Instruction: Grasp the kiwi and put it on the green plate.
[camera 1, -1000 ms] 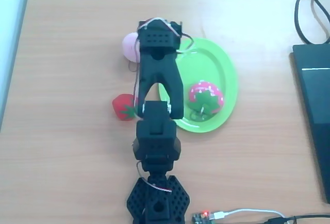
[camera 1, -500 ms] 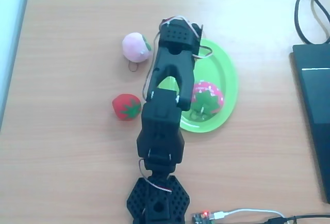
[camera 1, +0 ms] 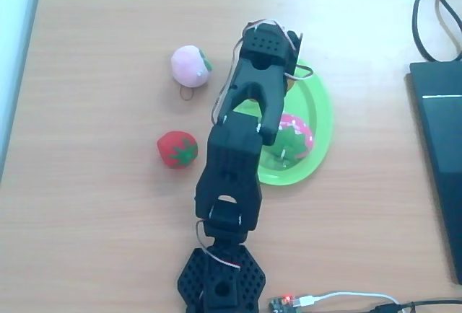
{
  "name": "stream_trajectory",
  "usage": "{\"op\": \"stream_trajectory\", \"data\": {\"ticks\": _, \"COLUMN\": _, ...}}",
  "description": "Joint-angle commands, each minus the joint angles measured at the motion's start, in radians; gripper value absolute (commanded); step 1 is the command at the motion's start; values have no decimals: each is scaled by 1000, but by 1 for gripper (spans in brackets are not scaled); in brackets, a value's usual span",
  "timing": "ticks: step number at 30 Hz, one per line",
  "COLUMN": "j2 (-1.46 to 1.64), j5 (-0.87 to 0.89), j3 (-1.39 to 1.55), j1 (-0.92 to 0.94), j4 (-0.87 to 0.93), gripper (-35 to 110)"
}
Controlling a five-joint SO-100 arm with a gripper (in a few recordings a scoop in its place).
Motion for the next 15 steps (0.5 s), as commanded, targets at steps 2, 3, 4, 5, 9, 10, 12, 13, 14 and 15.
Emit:
{"op": "stream_trajectory", "data": {"ticks": 2, "j2": -17, "j5": -2, "j3": -67, "j1": 23, "j4": 21, "gripper": 28}}
{"op": "stream_trajectory", "data": {"ticks": 3, "j2": -26, "j5": 0, "j3": -74, "j1": 23, "j4": 21, "gripper": 28}}
{"op": "stream_trajectory", "data": {"ticks": 4, "j2": -37, "j5": 3, "j3": -83, "j1": 25, "j4": 21, "gripper": 28}}
{"op": "stream_trajectory", "data": {"ticks": 5, "j2": -48, "j5": 5, "j3": -91, "j1": 25, "j4": 21, "gripper": 28}}
{"op": "stream_trajectory", "data": {"ticks": 9, "j2": -104, "j5": 14, "j3": -132, "j1": 32, "j4": 21, "gripper": 28}}
{"op": "stream_trajectory", "data": {"ticks": 10, "j2": -118, "j5": 15, "j3": -144, "j1": 34, "j4": 21, "gripper": 28}}
{"op": "stream_trajectory", "data": {"ticks": 12, "j2": -144, "j5": 15, "j3": -167, "j1": 37, "j4": 23, "gripper": 28}}
{"op": "stream_trajectory", "data": {"ticks": 13, "j2": -155, "j5": 15, "j3": -178, "j1": 38, "j4": 25, "gripper": 29}}
{"op": "stream_trajectory", "data": {"ticks": 14, "j2": -164, "j5": 15, "j3": -189, "j1": 38, "j4": 25, "gripper": 29}}
{"op": "stream_trajectory", "data": {"ticks": 15, "j2": -173, "j5": 14, "j3": -198, "j1": 40, "j4": 25, "gripper": 29}}
